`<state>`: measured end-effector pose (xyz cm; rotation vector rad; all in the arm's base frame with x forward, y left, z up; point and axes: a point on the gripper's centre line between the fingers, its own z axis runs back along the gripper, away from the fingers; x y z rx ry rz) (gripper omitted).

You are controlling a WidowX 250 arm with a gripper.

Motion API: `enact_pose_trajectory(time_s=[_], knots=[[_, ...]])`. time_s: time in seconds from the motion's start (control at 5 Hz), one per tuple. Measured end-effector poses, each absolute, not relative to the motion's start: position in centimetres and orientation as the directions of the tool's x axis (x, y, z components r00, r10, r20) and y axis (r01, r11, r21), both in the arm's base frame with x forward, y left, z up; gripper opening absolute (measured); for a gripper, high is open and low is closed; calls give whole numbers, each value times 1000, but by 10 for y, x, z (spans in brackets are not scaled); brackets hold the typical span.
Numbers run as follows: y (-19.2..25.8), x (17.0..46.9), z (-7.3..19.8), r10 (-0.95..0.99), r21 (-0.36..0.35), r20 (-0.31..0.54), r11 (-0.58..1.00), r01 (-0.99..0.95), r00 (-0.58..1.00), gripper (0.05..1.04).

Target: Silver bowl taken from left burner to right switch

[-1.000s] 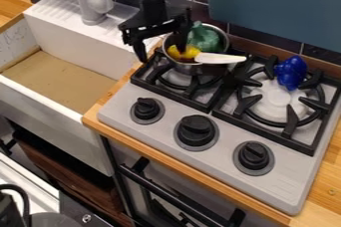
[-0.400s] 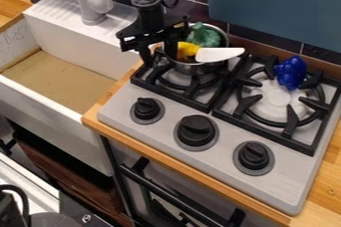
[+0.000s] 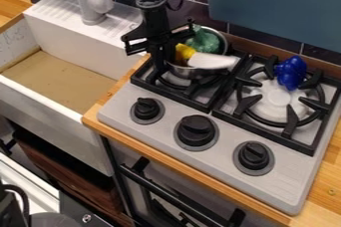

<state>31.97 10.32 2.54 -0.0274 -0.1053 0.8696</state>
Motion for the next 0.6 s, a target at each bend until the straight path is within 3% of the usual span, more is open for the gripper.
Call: enact_pose_trajectory(time_s=[0.2,0.6], knots=[[100,312,28,757,-83,100,653,-753,645,61],[82,296,42,756,-108,61,654,-749,652,61]])
